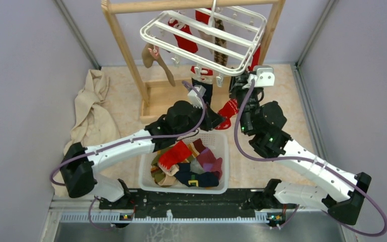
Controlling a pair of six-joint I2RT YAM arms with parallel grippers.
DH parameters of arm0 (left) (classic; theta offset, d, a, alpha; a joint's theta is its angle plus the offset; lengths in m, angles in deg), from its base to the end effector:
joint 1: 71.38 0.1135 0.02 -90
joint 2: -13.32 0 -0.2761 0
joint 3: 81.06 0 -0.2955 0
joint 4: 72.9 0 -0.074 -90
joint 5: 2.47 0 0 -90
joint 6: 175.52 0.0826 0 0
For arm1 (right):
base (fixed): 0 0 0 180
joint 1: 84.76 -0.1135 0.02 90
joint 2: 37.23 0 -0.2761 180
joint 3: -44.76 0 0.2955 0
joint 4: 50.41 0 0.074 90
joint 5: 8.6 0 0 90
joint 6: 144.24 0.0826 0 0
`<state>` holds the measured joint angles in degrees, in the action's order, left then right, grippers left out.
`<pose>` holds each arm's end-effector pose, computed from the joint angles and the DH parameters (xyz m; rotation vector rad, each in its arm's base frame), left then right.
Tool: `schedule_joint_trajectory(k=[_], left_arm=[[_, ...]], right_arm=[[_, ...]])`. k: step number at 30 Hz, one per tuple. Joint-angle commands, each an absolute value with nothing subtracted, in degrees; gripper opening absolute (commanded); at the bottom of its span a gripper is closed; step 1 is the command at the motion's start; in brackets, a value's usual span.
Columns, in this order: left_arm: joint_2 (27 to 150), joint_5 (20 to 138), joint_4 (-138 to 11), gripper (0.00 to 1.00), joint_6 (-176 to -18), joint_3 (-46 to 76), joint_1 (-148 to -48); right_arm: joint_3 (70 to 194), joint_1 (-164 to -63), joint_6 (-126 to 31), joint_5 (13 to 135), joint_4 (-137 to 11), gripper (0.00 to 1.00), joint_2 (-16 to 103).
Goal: Remove the socks clipped to the hanger
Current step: Remove the sock from the hanger.
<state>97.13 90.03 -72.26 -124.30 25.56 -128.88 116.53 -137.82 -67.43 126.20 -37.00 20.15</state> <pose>0.2365 -0.3645 0.3044 0.2782 1.9000 -1.1494 0.2116 0.1846 0.4813 0.0263 1.2352 0.1813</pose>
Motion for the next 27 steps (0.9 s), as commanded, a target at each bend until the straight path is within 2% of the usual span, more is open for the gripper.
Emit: schedule_joint_trajectory(k=[1,3,6,8,9,10,11,27], left_arm=[[90.95,88.9,-70.26,0.07,-123.92,26.08,-129.17],[89.21,88.24,-68.42,0.07,-123.89,26.06,-129.2],[86.37,87.8,-66.2,0.07,-123.89,26.13,-129.19],[84.94,87.79,-64.53,0.07,-123.95,26.14,-129.26],[84.4,87.79,-63.78,0.07,-123.97,26.14,-129.22],[83.79,87.79,-62.98,0.08,-123.94,26.14,-129.22],[83.28,87.79,-62.41,0.08,-124.04,26.14,-129.22],[72.91,85.19,-53.99,0.11,-126.57,28.97,-129.19]], right_arm=[[116.93,-137.5,-64.85,124.29,-38.94,0.08,18.54],[117.11,-137.41,-63.7,123.05,-40.99,0.38,18.42],[116.53,-137.42,-61.87,121.71,-42.65,0.62,17.47],[115.67,-137.46,-60.6,121.51,-43.37,0.72,16.55],[115.13,-137.4,-59.98,121.44,-43.82,0.73,16.03],[114.84,-137.44,-59.18,121.19,-44.62,0.84,15.59],[114.52,-137.44,-58.56,121.07,-45.45,0.88,15.01],[109.98,-137.45,-47.72,121.61,-59.81,0.91,4.85]])
